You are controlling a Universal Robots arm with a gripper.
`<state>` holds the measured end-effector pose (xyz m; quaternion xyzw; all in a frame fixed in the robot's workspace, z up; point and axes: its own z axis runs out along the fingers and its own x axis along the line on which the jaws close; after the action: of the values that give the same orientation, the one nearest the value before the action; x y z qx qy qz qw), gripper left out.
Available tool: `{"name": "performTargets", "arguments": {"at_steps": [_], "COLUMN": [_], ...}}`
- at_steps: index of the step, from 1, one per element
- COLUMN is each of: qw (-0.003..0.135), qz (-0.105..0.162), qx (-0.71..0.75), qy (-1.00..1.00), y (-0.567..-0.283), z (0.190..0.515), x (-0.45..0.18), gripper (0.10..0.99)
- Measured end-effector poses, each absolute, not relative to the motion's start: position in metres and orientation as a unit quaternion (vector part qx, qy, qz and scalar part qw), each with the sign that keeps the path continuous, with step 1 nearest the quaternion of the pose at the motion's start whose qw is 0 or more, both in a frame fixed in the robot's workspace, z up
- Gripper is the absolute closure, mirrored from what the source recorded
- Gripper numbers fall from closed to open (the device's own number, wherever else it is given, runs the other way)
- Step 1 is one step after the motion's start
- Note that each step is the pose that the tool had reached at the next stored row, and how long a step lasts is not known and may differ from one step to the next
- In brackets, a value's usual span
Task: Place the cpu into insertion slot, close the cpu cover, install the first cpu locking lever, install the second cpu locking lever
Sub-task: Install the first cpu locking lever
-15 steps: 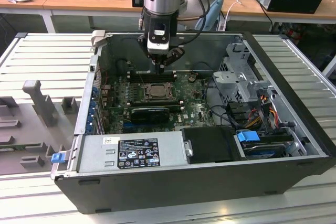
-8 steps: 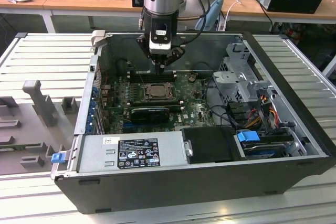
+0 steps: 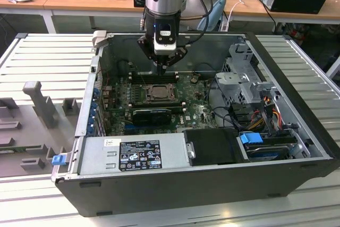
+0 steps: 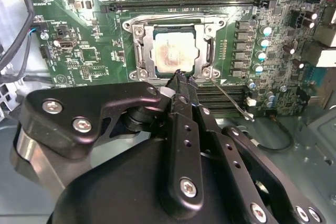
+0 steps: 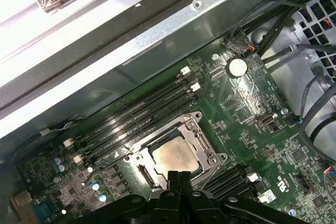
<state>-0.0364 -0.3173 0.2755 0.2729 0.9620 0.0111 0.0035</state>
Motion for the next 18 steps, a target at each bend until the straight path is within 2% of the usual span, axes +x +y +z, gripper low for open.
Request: {"name": "performTargets", "arguments": {"at_steps": [18], "qw": [0.003], "qz": [0.011], "qx": [0.201], "qy": [0.979], "y": [-0.3173], "z": [0.2755], "x": [-0.0364], "gripper": [0.98]}}
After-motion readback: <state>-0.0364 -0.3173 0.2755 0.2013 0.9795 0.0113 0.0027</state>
